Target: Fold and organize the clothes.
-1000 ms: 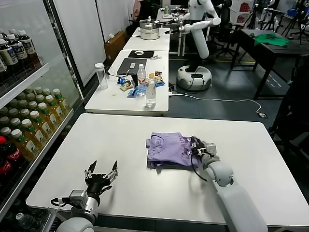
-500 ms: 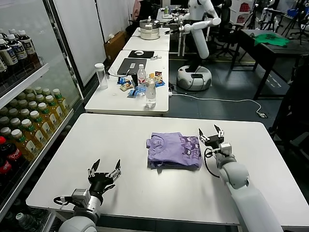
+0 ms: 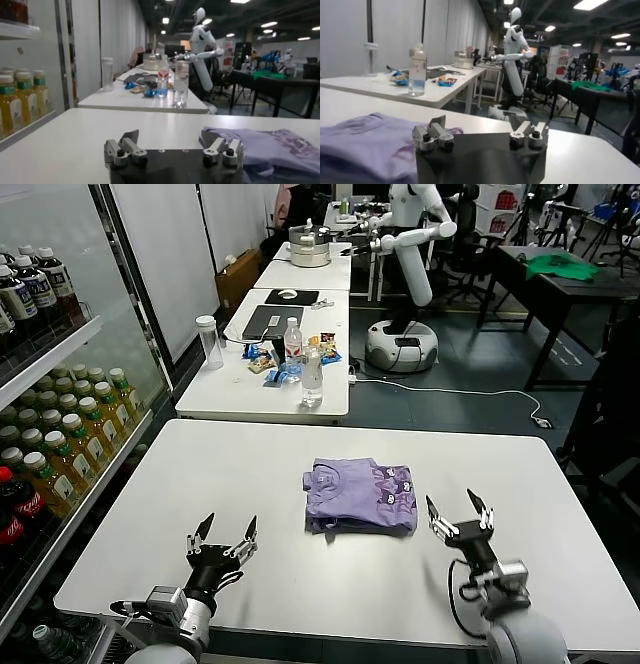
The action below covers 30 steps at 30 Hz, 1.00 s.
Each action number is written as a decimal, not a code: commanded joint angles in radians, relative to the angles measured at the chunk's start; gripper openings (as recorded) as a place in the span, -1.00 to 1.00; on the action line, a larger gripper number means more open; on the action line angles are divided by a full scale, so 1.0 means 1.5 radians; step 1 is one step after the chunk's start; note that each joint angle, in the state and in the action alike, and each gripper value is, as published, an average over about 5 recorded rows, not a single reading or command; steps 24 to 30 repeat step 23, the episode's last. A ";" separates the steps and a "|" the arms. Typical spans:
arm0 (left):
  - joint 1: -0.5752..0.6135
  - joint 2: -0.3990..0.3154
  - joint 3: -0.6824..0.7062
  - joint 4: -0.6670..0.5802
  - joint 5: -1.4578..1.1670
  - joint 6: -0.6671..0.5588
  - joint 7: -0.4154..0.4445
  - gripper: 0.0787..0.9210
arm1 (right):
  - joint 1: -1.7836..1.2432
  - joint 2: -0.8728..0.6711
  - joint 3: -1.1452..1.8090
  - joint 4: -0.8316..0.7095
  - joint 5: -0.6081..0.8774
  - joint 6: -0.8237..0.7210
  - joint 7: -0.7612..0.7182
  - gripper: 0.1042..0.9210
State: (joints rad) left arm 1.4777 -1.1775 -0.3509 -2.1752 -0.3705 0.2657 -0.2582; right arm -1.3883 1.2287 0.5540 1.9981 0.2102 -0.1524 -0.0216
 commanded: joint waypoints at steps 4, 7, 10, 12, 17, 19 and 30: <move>0.019 -0.002 0.002 -0.010 0.013 -0.037 0.016 0.77 | -0.185 0.044 0.059 0.136 -0.052 0.064 0.020 0.76; 0.019 -0.002 0.002 -0.013 0.014 -0.039 0.017 0.77 | -0.184 0.046 0.062 0.138 -0.056 0.061 0.023 0.76; 0.023 0.002 0.002 -0.016 0.014 -0.041 0.018 0.77 | -0.182 0.050 0.065 0.140 -0.056 0.055 0.024 0.76; 0.029 0.007 0.001 -0.019 0.014 -0.045 0.019 0.77 | -0.181 0.054 0.065 0.141 -0.059 0.051 0.025 0.76; 0.037 0.020 -0.006 -0.023 0.013 -0.050 0.019 0.77 | -0.180 0.062 0.065 0.150 -0.066 0.046 0.027 0.76; 0.037 0.022 -0.010 -0.024 0.012 -0.051 0.019 0.77 | -0.181 0.065 0.065 0.154 -0.074 0.045 0.025 0.76; 0.038 0.022 -0.013 -0.026 0.011 -0.051 0.019 0.77 | -0.183 0.069 0.062 0.159 -0.095 0.045 0.028 0.76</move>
